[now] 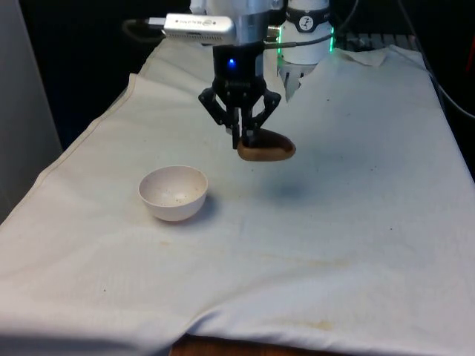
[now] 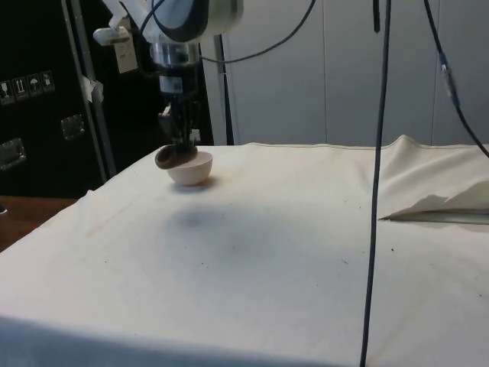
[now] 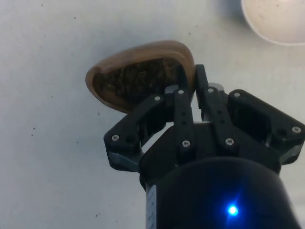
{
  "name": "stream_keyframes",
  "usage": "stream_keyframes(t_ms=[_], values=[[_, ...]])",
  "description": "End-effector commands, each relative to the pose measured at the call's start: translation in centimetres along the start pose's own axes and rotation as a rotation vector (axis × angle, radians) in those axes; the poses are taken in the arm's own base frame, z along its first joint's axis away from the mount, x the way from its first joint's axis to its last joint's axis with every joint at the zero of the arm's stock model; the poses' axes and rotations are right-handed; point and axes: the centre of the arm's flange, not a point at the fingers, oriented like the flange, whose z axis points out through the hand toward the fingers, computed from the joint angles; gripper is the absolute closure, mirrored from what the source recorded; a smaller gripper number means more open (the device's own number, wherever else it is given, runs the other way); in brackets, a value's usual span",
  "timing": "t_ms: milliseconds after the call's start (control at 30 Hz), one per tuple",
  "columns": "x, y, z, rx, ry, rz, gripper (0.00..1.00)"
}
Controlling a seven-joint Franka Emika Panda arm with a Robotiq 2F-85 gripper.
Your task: Pour the coffee beans from the cup into the bowl.
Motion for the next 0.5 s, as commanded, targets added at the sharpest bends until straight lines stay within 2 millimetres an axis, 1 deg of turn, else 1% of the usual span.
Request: stream_keyframes(t_ms=[0, 200, 233, 300, 467], values=[[0.2, 0.4, -0.3, 0.0, -0.002, -0.002, 1.0], [1.0, 1.6, -1.3, -0.014, 0.012, -0.013, 1.0], [0.8, 1.4, -1.2, -0.013, 0.018, -0.008, 1.0], [1.4, 2.3, -1.9, -0.021, 0.019, -0.017, 1.0], [2.3, 3.3, -2.6, -0.036, 0.03, -0.028, 1.0]])
